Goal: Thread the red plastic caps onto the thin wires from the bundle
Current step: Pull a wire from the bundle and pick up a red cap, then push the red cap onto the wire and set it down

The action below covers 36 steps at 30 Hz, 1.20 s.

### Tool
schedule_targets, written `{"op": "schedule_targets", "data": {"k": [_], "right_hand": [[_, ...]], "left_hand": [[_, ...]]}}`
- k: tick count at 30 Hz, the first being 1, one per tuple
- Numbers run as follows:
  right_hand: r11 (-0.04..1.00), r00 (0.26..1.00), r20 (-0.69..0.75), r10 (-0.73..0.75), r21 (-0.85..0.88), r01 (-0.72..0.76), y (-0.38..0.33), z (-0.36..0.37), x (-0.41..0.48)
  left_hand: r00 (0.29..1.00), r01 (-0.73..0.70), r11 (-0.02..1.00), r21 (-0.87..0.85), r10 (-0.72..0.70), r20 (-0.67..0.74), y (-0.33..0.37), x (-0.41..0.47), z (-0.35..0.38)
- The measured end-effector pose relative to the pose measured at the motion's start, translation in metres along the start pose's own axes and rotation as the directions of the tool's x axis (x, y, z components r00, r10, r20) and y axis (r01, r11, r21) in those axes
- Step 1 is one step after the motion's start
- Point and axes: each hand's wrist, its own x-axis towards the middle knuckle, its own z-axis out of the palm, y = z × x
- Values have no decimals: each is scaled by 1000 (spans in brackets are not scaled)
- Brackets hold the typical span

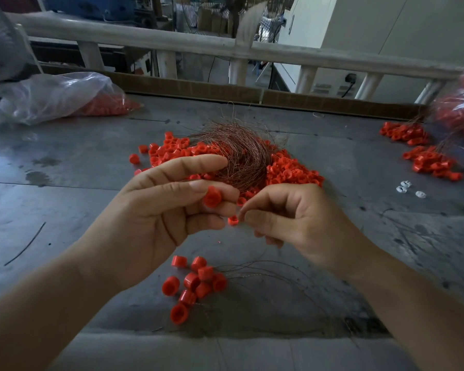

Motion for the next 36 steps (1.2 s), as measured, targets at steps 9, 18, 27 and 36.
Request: {"op": "schedule_targets", "data": {"k": [9, 18, 27, 36], "right_hand": [[917, 998, 32, 47, -398, -30, 7, -6, -1], [744, 972, 191, 136, -667, 27, 17, -2, -3], [802, 992, 107, 71, -597, 7, 12, -8, -1], [766, 997, 3, 78, -641, -57, 15, -13, 1]], "left_hand": [[948, 149, 806, 573, 48, -314, 6, 1, -7], [782, 212, 623, 753, 354, -513, 3, 18, -36], [828, 391, 202, 898, 348, -439, 13, 16, -52], [907, 381, -3, 925, 197, -373, 9, 16, -51]]}}
